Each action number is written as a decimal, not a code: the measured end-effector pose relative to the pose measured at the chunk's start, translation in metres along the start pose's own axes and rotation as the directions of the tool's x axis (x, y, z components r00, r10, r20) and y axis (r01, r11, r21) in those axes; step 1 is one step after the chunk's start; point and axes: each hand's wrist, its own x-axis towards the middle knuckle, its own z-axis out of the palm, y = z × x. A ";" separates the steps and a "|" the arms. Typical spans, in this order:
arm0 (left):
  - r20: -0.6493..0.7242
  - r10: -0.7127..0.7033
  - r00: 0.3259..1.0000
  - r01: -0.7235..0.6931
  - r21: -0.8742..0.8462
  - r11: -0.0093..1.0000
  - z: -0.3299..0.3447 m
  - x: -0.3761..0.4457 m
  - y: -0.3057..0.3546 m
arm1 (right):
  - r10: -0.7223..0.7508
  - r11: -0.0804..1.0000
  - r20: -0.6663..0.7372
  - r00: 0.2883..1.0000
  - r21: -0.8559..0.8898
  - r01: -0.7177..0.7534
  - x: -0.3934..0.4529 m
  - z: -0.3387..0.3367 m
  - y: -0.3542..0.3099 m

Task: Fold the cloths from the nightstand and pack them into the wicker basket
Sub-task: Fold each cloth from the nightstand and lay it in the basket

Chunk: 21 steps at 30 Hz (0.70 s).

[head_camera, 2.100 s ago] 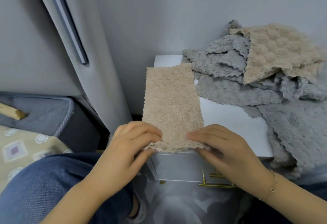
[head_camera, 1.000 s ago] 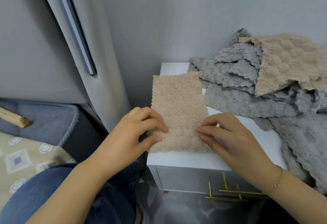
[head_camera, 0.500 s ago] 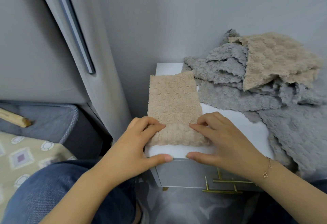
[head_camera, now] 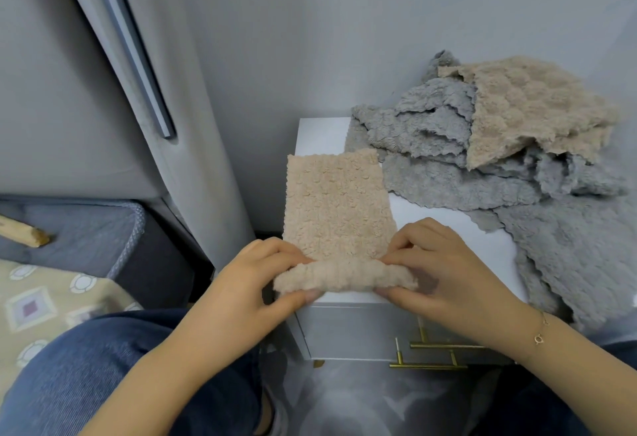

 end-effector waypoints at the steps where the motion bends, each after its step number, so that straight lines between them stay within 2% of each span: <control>1: -0.008 -0.024 1.000 0.024 -0.005 1.000 -0.002 0.002 0.002 | 0.041 0.999 -0.007 0.999 0.022 -0.041 0.002 0.000 -0.001; 4: 0.028 -0.068 0.997 0.067 0.044 0.997 -0.012 0.013 0.005 | 0.171 0.980 0.015 0.985 0.102 -0.172 0.009 0.000 -0.004; 8: 0.225 -0.073 0.972 0.037 0.160 0.986 -0.024 0.034 0.000 | 0.283 0.932 0.080 0.956 0.212 -0.294 0.018 -0.002 -0.003; 10: 0.244 -0.108 0.964 0.087 0.097 0.992 -0.023 0.039 -0.004 | 0.304 0.915 0.117 0.945 0.242 -0.324 0.021 -0.003 0.000; 12: 0.218 -0.175 0.960 0.190 -0.052 0.980 -0.023 0.038 -0.006 | 0.318 0.908 0.146 0.937 0.237 -0.345 0.023 -0.004 0.002; 14: 0.236 -0.263 0.936 0.312 -0.202 0.928 -0.026 0.039 -0.008 | 0.359 0.887 0.138 0.923 0.256 -0.384 0.027 -0.007 0.004; 17: 0.276 -0.341 0.899 0.421 -0.325 0.847 -0.029 0.039 -0.009 | 0.452 0.810 0.132 0.882 0.353 -0.468 0.033 -0.014 -0.001; 21: 0.332 -0.446 0.831 0.544 -0.325 0.774 -0.023 0.039 -0.022 | 0.497 0.779 0.158 0.853 0.352 -0.519 0.039 -0.011 0.000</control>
